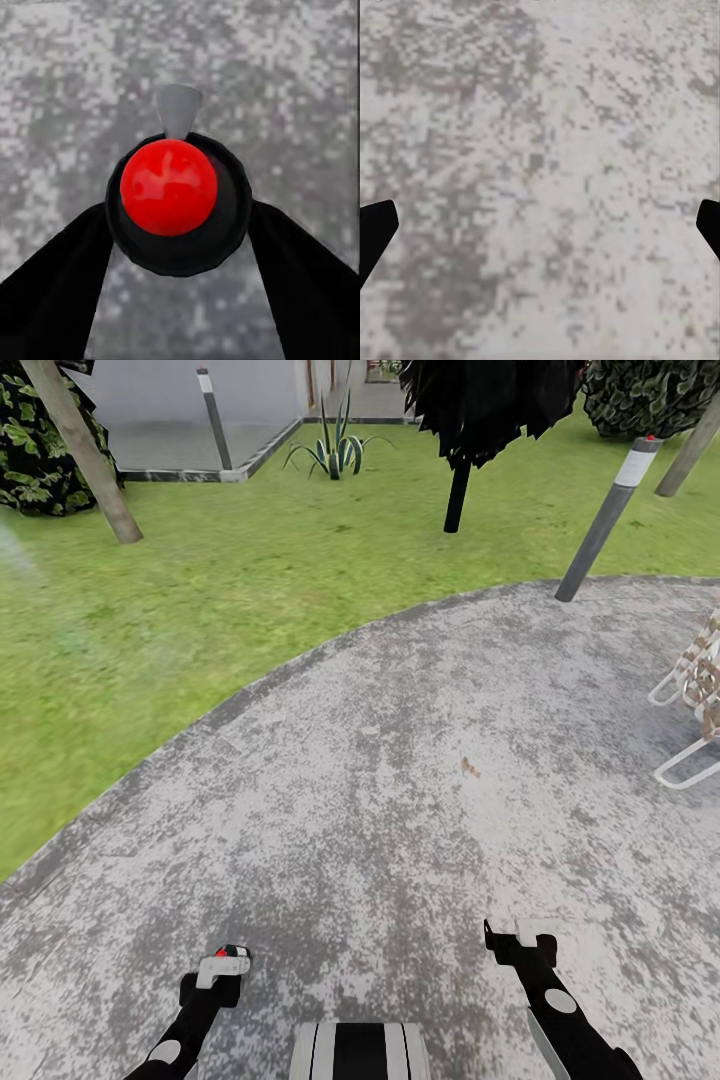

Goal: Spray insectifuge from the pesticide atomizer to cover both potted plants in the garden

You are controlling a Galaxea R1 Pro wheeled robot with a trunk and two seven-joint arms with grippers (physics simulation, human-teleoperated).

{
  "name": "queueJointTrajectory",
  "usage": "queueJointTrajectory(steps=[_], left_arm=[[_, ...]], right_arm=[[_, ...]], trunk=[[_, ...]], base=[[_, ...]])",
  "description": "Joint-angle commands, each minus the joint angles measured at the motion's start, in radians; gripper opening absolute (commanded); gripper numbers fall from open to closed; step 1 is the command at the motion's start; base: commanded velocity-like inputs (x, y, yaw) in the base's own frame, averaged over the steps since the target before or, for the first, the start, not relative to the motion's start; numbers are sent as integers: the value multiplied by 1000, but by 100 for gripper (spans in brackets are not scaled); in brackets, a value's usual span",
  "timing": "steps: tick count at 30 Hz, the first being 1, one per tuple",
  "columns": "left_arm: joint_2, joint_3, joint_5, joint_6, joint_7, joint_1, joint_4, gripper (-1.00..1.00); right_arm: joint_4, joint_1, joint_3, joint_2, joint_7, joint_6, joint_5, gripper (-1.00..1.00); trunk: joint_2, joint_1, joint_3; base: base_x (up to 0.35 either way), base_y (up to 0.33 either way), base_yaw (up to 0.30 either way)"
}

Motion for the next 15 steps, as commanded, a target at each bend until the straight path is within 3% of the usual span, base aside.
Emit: queueJointTrajectory(steps=[1,15], left_arm=[[0,1,-3,-4,2,0,1,-100],[1,1,6,-4,3,0,0,-100]], right_arm=[[1,-1,1,0,-3,-3,0,100],[1,0,1,0,-3,-2,1,100]], trunk=[[0,0,-1],[0,0,-1]], base=[[0,0,0],[0,0,0]])
